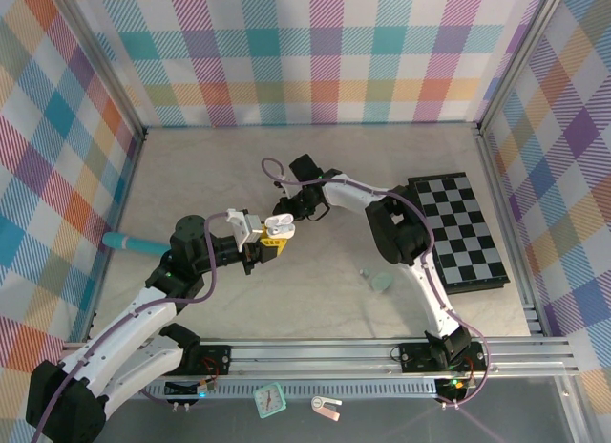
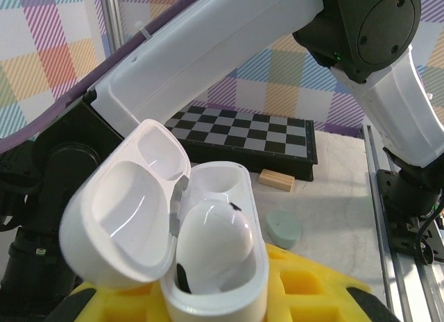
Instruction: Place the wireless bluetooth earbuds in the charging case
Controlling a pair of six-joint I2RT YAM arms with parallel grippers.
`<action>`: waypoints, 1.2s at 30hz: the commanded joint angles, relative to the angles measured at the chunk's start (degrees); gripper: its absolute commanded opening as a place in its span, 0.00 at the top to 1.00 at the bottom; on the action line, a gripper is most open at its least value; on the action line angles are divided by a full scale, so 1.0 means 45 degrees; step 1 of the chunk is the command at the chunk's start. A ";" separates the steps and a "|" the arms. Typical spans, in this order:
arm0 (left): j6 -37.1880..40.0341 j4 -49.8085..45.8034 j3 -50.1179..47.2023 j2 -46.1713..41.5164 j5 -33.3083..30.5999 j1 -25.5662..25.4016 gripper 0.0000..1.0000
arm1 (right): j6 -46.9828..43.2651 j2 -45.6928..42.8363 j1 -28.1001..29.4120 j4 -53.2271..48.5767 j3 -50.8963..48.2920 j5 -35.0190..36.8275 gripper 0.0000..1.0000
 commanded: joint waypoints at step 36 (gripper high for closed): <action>-0.0866 0.0652 -0.0681 -0.2440 -0.3318 0.1531 0.98 | -0.2692 -0.7596 0.0593 0.3329 -1.0227 0.8883 0.90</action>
